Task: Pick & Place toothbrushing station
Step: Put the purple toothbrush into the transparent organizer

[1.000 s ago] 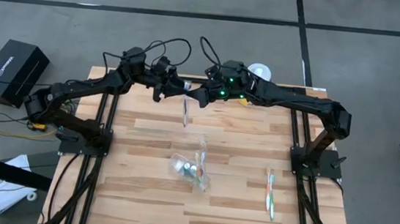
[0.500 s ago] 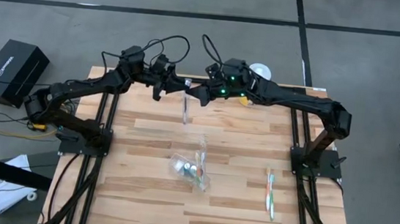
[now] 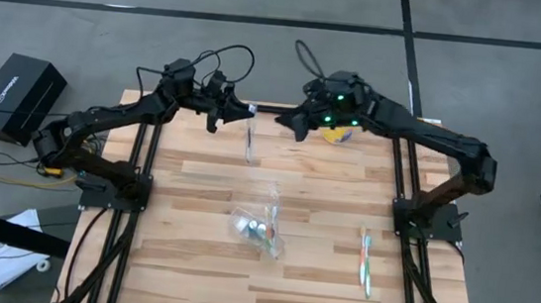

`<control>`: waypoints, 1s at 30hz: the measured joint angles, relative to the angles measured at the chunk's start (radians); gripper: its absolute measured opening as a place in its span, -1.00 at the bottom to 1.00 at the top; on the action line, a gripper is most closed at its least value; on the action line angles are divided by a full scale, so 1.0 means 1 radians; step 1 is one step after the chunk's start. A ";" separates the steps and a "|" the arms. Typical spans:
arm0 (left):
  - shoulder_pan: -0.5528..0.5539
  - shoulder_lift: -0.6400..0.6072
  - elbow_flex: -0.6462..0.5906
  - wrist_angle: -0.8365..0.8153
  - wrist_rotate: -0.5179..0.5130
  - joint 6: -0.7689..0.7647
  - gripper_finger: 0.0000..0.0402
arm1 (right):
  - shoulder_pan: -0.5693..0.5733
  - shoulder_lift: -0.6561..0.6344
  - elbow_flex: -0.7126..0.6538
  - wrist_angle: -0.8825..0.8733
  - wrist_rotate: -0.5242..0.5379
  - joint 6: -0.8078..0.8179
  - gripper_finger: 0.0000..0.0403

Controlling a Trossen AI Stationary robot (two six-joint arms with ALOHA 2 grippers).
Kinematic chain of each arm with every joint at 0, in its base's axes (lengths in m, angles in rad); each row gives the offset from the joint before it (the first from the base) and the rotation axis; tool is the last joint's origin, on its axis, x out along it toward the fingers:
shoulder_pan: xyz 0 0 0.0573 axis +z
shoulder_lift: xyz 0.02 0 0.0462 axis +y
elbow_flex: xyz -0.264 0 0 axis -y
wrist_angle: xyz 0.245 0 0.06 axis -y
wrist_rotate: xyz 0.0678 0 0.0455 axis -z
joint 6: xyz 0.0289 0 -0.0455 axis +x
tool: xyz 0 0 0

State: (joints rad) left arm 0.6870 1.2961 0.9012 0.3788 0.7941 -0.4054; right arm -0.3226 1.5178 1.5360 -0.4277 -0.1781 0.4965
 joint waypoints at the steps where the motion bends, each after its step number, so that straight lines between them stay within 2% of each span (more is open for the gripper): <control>1: 0.000 0.000 0.000 -0.004 0.000 0.006 -0.82 | -0.006 -0.018 0.000 -0.016 0.021 -0.011 -0.09; 6: -0.003 -0.023 -0.002 -0.004 -0.010 0.025 -0.82 | -0.039 -0.112 0.000 -0.076 0.086 -0.037 -0.10; 16: -0.034 -0.239 -0.030 0.000 -0.221 0.061 -0.82 | -0.050 -0.240 -0.004 -0.196 0.180 -0.051 -0.22; 22: -0.091 -0.410 -0.237 -0.004 -0.384 0.026 -0.82 | -0.043 -0.250 -0.004 -0.204 0.182 -0.056 -0.24; 26: -0.192 -0.528 -0.399 0.039 -0.523 0.011 -0.82 | -0.043 -0.250 -0.004 -0.204 0.178 -0.060 -0.23; 30: -0.298 -0.607 -0.502 0.101 -0.655 -0.016 -0.82 | -0.044 -0.250 -0.004 -0.204 0.164 -0.061 -0.22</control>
State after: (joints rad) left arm 0.3887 0.6893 0.3990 0.4803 0.1387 -0.4217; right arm -0.3662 1.2675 1.5318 -0.6318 -0.0146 0.4355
